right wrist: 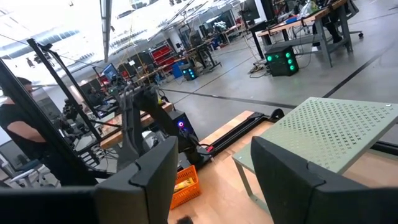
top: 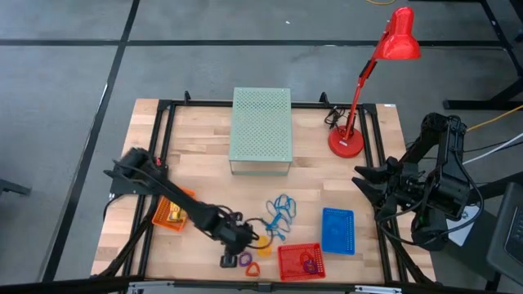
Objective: Pick & Place Office Desk Supplies
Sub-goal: Put the violet coil keychain into the red bin
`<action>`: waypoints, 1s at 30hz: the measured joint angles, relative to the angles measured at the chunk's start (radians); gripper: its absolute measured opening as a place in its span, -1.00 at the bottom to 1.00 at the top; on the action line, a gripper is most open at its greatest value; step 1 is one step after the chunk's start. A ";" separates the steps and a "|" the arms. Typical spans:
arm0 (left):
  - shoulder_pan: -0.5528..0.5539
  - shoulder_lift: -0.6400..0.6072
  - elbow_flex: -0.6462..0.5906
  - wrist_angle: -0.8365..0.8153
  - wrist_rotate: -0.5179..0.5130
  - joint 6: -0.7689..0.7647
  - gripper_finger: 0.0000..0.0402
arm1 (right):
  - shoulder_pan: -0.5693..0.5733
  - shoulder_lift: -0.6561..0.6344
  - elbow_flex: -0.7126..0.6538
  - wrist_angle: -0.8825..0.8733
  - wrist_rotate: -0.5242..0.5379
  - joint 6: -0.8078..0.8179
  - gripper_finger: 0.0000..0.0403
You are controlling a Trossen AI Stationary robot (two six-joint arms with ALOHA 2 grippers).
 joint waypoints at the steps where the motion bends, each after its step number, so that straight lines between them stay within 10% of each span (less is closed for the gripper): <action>1: 0.000 0.027 0.029 -0.011 0.004 0.024 -0.38 | 0.000 0.000 0.000 0.000 0.000 0.000 0.02; 23: 0.007 0.199 0.217 -0.138 0.062 0.074 -0.39 | 0.000 0.000 0.000 -0.004 -0.045 -0.005 0.02; 30: 0.026 0.223 0.219 -0.128 0.120 0.054 -0.76 | 0.000 0.000 0.000 -0.004 -0.045 -0.009 0.02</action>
